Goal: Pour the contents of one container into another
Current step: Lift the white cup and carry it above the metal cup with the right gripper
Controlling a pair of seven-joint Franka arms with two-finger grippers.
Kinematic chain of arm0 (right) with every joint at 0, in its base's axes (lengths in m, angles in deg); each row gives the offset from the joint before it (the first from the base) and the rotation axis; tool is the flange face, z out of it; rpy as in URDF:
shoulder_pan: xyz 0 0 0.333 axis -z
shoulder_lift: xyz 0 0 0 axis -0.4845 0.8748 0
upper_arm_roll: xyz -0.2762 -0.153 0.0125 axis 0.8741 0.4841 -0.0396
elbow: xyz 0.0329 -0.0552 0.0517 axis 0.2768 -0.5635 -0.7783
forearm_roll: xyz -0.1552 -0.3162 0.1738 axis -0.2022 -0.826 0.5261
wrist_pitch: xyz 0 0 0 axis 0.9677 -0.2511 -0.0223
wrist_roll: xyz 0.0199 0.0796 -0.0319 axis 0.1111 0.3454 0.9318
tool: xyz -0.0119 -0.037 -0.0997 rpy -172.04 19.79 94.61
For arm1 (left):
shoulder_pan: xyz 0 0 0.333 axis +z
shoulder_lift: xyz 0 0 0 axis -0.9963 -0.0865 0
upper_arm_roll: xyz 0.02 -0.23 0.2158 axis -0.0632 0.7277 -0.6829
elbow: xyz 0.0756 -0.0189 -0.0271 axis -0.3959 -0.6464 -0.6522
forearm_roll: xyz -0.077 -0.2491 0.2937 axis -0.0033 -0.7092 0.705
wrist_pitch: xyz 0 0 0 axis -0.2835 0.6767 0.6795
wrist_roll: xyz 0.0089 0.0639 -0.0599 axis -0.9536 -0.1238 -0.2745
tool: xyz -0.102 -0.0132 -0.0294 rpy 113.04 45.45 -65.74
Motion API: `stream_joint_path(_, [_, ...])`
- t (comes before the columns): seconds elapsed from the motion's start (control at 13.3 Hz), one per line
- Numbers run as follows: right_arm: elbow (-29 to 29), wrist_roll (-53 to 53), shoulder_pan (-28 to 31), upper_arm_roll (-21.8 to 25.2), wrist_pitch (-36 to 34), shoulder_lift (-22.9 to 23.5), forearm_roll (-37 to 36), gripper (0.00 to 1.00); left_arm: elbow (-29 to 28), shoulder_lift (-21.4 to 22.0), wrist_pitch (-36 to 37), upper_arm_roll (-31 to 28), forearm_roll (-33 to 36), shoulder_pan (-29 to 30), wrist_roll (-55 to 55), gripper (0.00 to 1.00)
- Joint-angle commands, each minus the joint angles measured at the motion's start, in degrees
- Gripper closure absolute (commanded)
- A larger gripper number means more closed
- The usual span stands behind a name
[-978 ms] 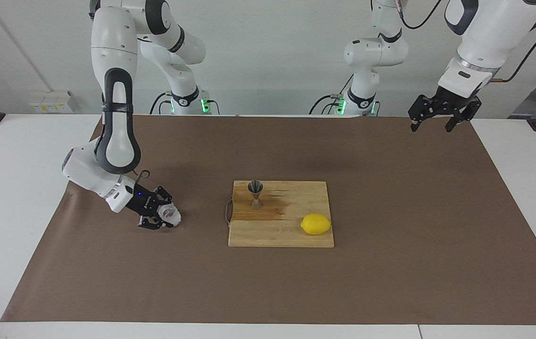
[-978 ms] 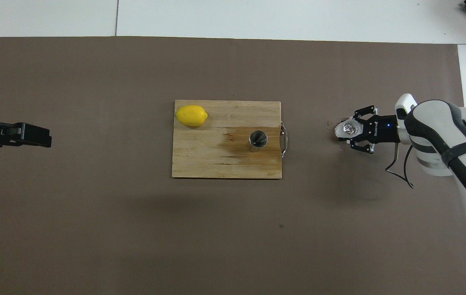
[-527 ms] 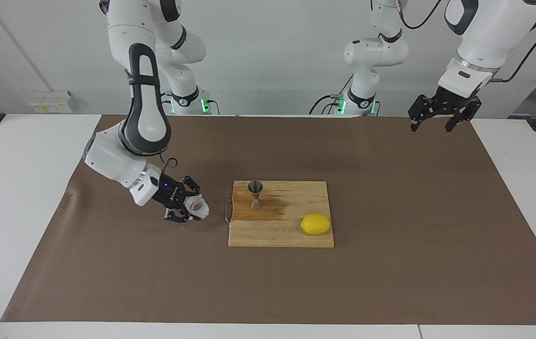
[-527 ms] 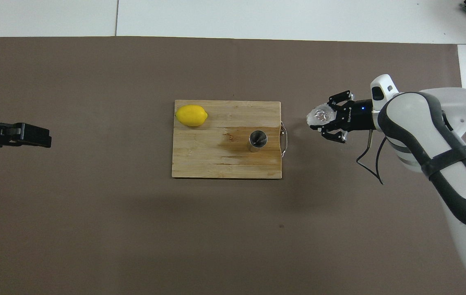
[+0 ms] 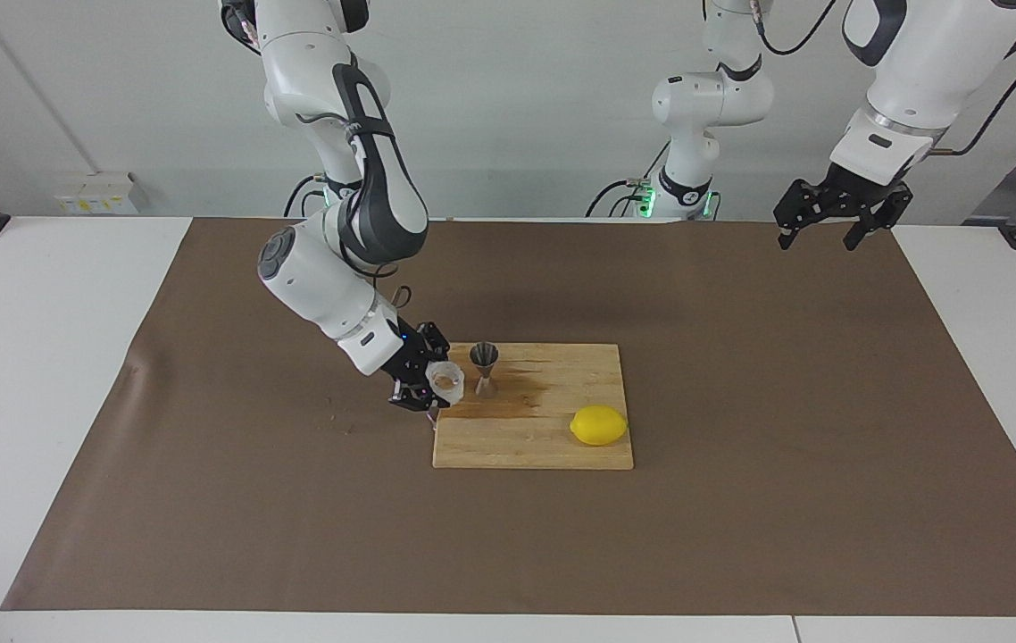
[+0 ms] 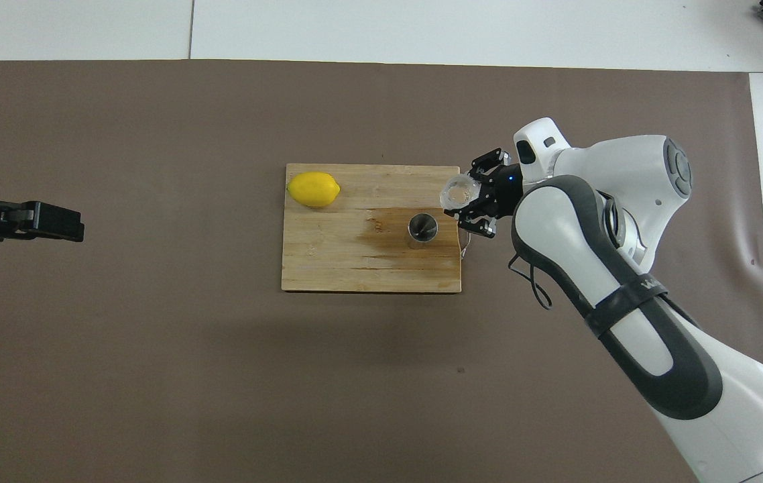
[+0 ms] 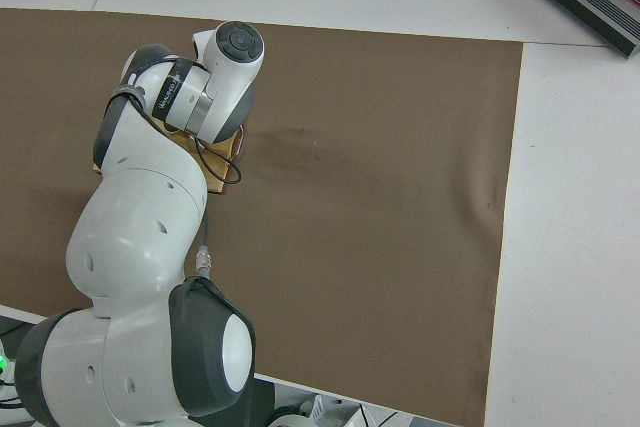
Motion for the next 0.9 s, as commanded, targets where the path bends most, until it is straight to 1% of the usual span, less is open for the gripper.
stream_joint_path(0.0, [-0.14, -3.1, 0.52, 0.05, -1.44, -2.53, -8.32, 0.65, -1.03, 1.3, 0.53, 0.22, 0.84, 0.41, 0.78, 0.0])
stream_joint_path(0.23, [-0.49, -3.54, -1.84, 0.05, -1.79, -4.03, -11.76, 0.66, -1.03, 1.3, 0.53, 0.22, 0.84, 0.33, 0.78, 0.0])
stream_joint_path(0.38, [-0.76, -5.2, -4.39, 0.05, -2.75, -4.82, -17.37, 0.66, -1.03, 1.3, 0.53, 0.22, 0.84, 0.33, 0.78, 0.0])
stream_joint_path(0.6, [-0.49, -12.05, -7.03, 0.05, -3.29, -5.0, -28.88, 0.66, -1.03, 1.3, 0.53, 0.22, 0.84, 0.42, 0.78, 0.0])
stream_joint_path(0.83, [-0.41, -14.96, -7.39, 0.05, -3.29, -5.09, -34.43, 0.66, -1.03, 1.3, 0.53, 0.22, 0.84, 0.33, 0.78, 0.0])
